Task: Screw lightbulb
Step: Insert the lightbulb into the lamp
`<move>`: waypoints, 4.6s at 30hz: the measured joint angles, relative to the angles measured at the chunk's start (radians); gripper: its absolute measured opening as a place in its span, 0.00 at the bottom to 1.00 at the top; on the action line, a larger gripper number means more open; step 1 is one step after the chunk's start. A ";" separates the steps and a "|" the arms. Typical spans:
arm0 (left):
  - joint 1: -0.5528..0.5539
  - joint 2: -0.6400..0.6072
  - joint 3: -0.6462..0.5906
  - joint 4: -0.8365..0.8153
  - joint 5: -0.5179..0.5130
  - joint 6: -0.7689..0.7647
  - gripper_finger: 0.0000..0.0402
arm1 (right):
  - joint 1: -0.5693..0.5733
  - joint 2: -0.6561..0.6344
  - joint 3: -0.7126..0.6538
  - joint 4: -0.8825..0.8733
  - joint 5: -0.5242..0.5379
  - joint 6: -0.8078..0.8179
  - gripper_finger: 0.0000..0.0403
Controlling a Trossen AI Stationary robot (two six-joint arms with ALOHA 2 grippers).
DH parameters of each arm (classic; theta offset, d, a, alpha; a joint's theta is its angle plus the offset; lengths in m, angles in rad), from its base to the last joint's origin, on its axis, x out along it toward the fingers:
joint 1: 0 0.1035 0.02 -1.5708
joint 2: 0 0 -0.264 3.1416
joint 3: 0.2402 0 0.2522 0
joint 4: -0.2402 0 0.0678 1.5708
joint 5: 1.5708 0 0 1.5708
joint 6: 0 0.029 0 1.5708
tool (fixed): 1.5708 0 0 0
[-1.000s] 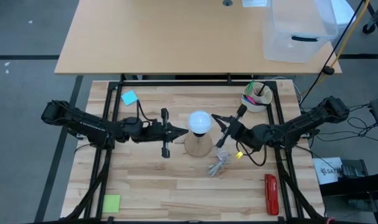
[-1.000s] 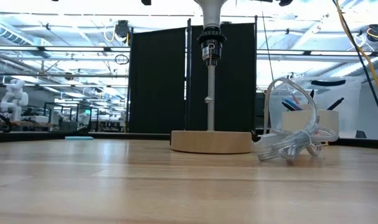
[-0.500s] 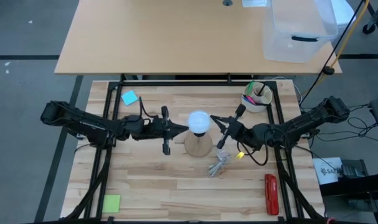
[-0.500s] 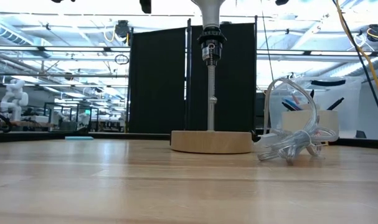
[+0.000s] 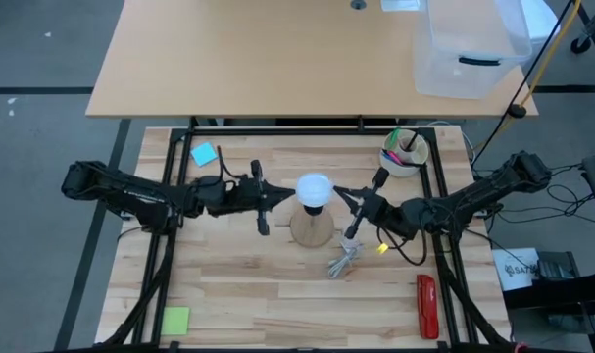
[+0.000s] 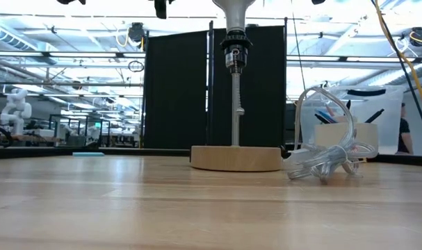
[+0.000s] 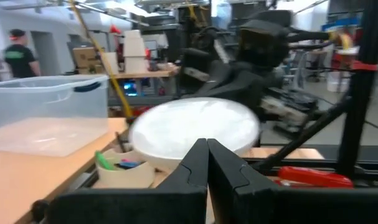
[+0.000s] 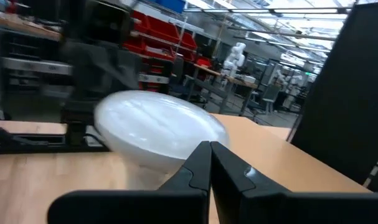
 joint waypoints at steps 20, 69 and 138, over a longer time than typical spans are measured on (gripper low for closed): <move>0.060 -0.023 -0.001 -0.050 -0.031 -0.016 0.00 | 0.062 0.005 -0.001 -0.151 -0.019 0.086 0.00; 0.011 0.002 -0.002 -0.061 0.013 0.031 0.00 | -0.004 0.001 0.000 -0.024 0.003 -0.053 0.00; 0.012 0.000 -0.001 0.002 0.056 -0.001 0.00 | 0.026 0.002 0.000 0.032 0.073 -0.053 0.00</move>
